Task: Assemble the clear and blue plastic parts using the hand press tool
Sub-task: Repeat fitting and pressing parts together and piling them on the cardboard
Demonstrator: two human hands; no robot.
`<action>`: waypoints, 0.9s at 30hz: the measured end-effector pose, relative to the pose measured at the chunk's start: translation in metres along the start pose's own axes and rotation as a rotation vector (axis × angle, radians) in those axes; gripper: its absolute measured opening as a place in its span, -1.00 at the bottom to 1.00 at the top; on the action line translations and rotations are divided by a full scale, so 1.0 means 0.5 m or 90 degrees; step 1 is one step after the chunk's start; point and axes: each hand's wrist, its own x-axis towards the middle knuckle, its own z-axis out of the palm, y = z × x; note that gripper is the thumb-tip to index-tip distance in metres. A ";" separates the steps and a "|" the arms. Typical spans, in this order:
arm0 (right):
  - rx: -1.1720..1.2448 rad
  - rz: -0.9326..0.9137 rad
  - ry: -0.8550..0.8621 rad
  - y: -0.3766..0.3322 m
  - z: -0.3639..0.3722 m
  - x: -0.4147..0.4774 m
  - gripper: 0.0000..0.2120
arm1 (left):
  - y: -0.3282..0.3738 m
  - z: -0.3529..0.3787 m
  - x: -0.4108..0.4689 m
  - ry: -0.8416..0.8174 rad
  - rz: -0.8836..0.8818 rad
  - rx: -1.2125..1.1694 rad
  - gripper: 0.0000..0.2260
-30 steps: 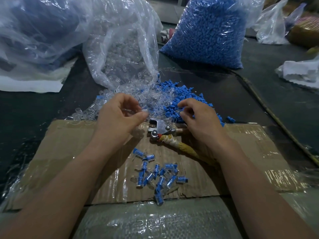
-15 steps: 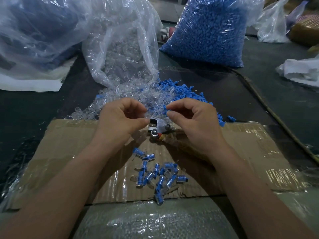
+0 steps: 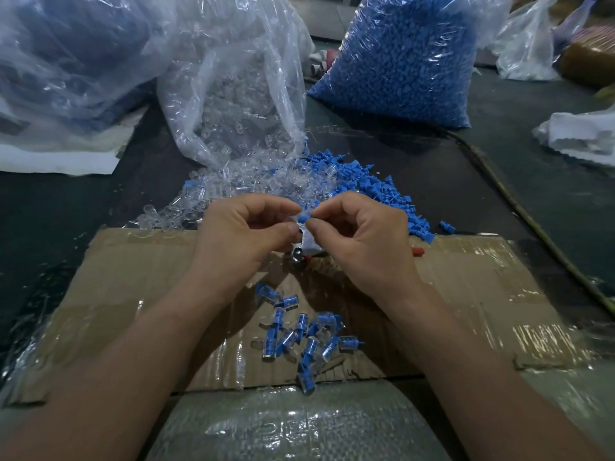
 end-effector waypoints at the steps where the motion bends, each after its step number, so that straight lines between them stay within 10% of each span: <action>1: -0.011 -0.007 0.005 0.000 0.001 0.000 -0.96 | 0.000 0.000 0.000 -0.006 0.002 -0.004 -0.82; 27: 0.034 -0.115 -0.072 0.017 -0.013 0.004 -0.78 | -0.003 -0.010 0.007 -0.110 -0.105 -0.184 -0.94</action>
